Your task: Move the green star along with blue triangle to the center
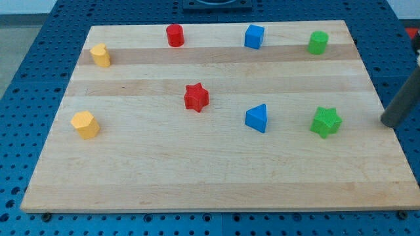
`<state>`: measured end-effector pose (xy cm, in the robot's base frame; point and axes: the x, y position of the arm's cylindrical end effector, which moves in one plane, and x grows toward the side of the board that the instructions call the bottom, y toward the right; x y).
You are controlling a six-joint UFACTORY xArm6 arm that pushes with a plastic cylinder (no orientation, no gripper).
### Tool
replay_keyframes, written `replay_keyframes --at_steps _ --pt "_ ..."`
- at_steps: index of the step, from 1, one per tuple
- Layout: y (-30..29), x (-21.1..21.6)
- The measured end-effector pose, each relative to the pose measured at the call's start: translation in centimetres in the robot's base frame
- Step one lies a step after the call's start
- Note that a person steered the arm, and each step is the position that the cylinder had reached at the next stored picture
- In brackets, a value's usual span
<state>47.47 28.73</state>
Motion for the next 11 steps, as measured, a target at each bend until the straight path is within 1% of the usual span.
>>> replay_keyframes --at_steps 1,2,3,4,5,7,9,11 --pt "-2.0 -0.2" --pt "-2.6 -0.1" --pt "-4.6 0.6" --pt "-5.0 1.0" --pt "-7.8 1.0" --pt "-9.9 1.0" --pt "-17.5 1.0" --pt "-24.7 -2.2"
